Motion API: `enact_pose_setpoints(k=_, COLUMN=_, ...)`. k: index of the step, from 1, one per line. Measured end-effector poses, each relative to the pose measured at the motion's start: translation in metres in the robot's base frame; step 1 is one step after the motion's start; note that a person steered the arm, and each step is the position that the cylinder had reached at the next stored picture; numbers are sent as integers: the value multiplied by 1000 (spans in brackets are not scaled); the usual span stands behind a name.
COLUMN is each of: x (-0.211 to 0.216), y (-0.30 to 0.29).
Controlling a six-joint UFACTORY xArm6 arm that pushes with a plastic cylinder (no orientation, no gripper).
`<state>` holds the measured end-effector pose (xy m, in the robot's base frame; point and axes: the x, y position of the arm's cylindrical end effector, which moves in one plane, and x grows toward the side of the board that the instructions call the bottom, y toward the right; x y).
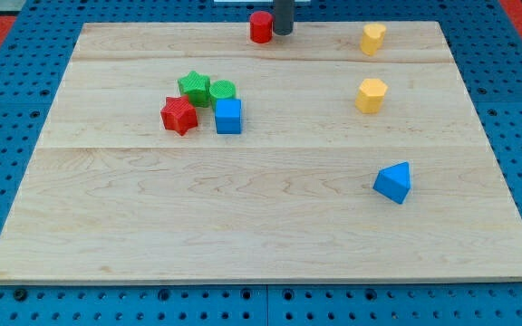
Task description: Push the yellow heart slightly left
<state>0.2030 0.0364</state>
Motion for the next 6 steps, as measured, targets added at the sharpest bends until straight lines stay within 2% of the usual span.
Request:
enact_pose_setpoints(k=2, x=69, y=91)
enact_pose_setpoints(k=3, x=88, y=131)
enact_pose_setpoints(k=4, x=45, y=167)
enact_pose_setpoints(k=5, x=22, y=177)
enact_pose_setpoints(k=6, x=38, y=147)
